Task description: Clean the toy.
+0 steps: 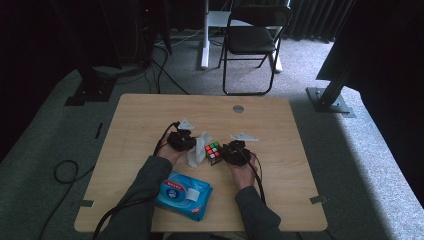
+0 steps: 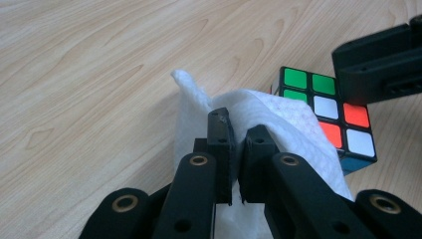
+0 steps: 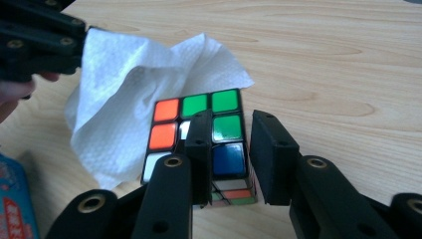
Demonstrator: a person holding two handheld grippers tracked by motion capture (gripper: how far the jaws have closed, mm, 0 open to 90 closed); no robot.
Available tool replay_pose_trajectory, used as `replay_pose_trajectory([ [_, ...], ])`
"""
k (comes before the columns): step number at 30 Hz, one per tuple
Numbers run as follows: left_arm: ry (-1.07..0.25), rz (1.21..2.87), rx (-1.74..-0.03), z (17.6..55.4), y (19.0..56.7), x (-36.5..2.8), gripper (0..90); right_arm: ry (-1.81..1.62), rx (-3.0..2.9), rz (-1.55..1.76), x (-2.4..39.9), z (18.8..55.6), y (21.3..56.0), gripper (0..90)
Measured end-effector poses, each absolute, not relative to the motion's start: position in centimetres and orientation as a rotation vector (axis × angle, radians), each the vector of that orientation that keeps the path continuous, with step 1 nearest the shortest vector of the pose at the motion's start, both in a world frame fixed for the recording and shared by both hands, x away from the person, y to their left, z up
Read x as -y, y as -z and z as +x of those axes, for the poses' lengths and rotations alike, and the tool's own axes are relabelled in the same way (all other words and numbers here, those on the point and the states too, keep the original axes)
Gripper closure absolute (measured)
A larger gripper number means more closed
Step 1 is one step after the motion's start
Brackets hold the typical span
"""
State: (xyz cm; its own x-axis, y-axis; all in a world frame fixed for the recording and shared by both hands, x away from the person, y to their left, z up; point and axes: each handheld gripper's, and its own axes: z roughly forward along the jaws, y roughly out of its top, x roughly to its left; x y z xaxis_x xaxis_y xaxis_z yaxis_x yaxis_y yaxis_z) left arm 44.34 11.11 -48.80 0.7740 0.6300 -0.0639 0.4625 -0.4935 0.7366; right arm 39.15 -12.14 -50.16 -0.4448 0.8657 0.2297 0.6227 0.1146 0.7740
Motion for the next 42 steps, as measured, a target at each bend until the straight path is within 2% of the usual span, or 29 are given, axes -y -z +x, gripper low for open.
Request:
replay_pose_trajectory([
  [16,-0.272,2.189,-0.798,44.1,48.9,-10.9,85.5,-1.178,-2.103,1.493,11.5,40.9,49.9,69.2],
  [23,-0.264,2.194,-0.796,44.2,48.9,-10.8,85.5,-1.179,-2.181,1.408,10.8,41.5,49.7,70.5],
  [26,-0.257,2.205,-0.786,44.1,49.0,-10.7,85.5,-1.142,-2.172,1.408,10.6,41.9,49.6,63.4],
  [29,-0.247,2.216,-0.771,44.0,49.0,-10.5,85.5,-1.134,-2.145,1.440,10.7,42.2,49.7,61.1],
  [42,-0.264,2.204,-0.792,44.1,49.0,-10.6,85.3,-1.120,-2.092,1.520,10.8,42.3,49.5,64.4],
])
